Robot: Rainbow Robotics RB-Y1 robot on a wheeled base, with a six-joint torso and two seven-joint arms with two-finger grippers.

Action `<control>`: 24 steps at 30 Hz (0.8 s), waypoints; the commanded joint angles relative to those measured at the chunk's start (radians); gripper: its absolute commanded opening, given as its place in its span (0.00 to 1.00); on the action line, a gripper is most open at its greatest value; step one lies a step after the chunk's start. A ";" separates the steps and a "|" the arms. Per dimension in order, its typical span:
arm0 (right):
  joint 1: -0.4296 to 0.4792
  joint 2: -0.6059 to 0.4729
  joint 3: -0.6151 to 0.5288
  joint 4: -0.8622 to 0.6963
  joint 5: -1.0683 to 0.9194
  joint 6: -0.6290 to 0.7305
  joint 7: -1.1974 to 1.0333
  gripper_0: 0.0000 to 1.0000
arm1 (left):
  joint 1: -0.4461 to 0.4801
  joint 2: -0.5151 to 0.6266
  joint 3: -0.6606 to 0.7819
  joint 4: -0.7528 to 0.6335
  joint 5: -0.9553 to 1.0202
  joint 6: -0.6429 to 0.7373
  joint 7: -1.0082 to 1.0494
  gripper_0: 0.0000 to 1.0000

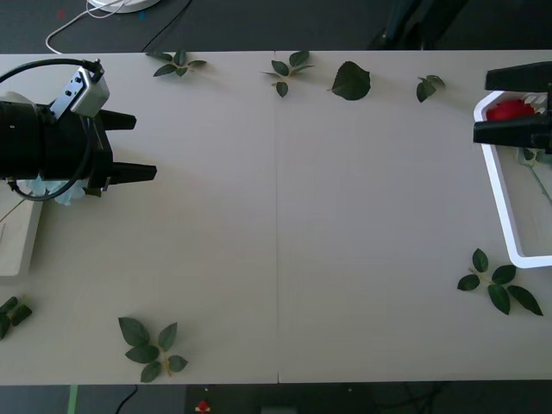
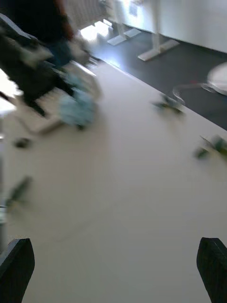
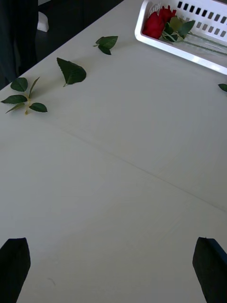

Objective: Place the red flowers into the right box and the blue flowers into the left box. If a person shows an open palm, hand one flower to the person first, then continue sorting.

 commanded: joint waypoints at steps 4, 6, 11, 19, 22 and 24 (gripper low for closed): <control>-0.026 0.072 -0.023 -0.025 -0.135 0.123 0.155 1.00 | -0.001 0.031 0.000 0.001 0.010 -0.008 0.016 1.00; -0.026 0.081 -0.023 -0.026 -0.159 0.154 0.164 1.00 | -0.001 0.031 0.000 0.001 0.010 -0.008 0.016 1.00; -0.025 0.089 -0.023 -0.028 -0.193 0.206 0.166 1.00 | -0.001 0.031 0.000 0.001 0.010 -0.008 0.016 1.00; -0.022 0.089 -0.023 -0.026 -0.193 0.213 0.163 1.00 | -0.001 0.031 0.000 0.001 0.010 -0.008 0.016 1.00; -0.022 0.089 -0.023 -0.026 -0.193 0.213 0.163 1.00 | -0.001 0.031 0.000 0.001 0.010 -0.008 0.016 1.00; -0.022 0.089 -0.023 -0.026 -0.193 0.213 0.163 1.00 | -0.001 0.031 0.000 0.001 0.010 -0.008 0.016 1.00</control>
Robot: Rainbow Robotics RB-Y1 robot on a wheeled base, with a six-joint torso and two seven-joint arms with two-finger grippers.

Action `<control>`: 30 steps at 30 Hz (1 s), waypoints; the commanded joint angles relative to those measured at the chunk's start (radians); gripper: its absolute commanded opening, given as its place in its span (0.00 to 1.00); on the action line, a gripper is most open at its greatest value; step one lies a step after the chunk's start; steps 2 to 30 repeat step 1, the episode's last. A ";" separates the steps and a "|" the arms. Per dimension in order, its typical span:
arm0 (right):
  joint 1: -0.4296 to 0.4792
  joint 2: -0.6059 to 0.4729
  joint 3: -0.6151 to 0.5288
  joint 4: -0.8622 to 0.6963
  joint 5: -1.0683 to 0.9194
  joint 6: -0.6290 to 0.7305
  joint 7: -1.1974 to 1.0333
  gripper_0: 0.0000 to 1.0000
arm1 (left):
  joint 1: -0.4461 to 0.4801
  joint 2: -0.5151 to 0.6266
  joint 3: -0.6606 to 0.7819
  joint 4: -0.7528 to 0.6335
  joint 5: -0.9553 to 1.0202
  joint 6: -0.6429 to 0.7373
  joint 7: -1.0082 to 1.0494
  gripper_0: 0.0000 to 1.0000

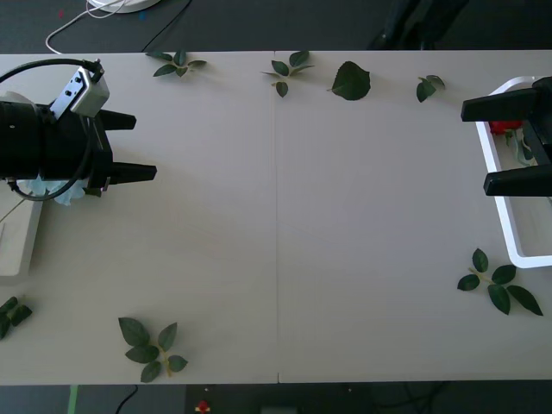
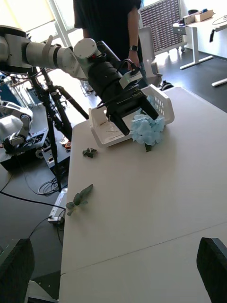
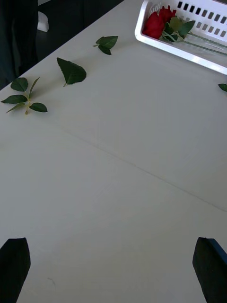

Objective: Place the red flowers into the right box and the blue flowers into the left box. If a person shows an open palm, hand one flower to the person first, then continue sorting.

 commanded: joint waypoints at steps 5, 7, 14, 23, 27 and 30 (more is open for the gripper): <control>-0.021 0.016 -0.017 -0.024 -0.019 0.006 0.023 1.00 | -0.001 0.031 0.000 0.001 0.010 -0.008 0.016 1.00; -0.021 0.016 -0.017 -0.024 -0.019 0.006 0.023 1.00 | -0.001 0.031 0.000 0.001 0.010 -0.008 0.016 1.00; -0.021 0.016 -0.017 -0.024 -0.019 0.006 0.023 1.00 | -0.001 0.031 0.000 0.001 0.010 -0.008 0.016 1.00; -0.021 0.016 -0.017 -0.024 -0.019 0.006 0.023 1.00 | -0.001 0.031 0.000 0.001 0.010 -0.008 0.016 1.00; -0.021 0.016 -0.017 -0.024 -0.019 0.006 0.023 1.00 | -0.001 0.031 0.000 0.001 0.010 -0.008 0.016 1.00; -0.021 0.016 -0.017 -0.024 -0.019 0.006 0.023 1.00 | -0.001 0.031 0.000 0.001 0.010 -0.008 0.016 1.00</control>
